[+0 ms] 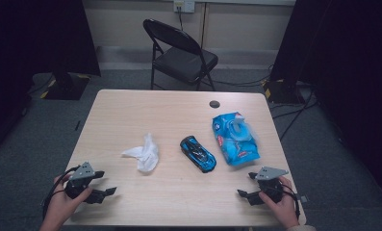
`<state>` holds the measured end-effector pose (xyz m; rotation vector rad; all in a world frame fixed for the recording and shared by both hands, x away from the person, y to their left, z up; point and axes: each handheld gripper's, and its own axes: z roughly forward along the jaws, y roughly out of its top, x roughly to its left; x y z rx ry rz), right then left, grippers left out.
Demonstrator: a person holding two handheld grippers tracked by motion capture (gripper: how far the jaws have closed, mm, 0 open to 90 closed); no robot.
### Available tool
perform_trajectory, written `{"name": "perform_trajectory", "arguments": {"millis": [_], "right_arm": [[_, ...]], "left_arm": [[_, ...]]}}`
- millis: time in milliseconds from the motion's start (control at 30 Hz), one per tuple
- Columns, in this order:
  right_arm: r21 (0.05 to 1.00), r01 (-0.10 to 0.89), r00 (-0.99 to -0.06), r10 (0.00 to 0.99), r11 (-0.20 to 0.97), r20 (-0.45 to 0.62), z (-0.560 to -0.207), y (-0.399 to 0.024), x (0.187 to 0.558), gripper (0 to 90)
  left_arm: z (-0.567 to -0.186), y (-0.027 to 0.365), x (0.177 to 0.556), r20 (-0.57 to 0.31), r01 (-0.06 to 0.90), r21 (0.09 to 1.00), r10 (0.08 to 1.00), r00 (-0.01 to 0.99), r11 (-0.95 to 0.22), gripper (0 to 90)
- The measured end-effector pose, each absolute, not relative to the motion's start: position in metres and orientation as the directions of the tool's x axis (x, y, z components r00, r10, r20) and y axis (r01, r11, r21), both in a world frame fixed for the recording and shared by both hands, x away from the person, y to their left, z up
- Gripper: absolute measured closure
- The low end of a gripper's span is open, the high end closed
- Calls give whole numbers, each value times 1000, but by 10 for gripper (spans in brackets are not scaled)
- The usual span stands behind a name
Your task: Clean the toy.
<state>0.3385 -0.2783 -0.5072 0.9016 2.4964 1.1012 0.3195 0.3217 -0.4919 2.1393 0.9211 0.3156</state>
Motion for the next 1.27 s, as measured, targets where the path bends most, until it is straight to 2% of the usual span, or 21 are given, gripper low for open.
{"name": "perform_trajectory", "arguments": {"millis": [500,1033,1267], "right_arm": [[735,435,-770,638,519,5,-507,-278,339,162],[733,439,-768,641,520,5,-507,-278,339,145],[733,440,-767,641,520,6,-507,-278,339,145]], "left_arm": [[-499,321,318,-16,482,713,675,737,-509,163],[-505,324,318,-11,472,724,676,737,-503,144],[-506,323,318,-13,468,727,671,742,-503,106]]}}
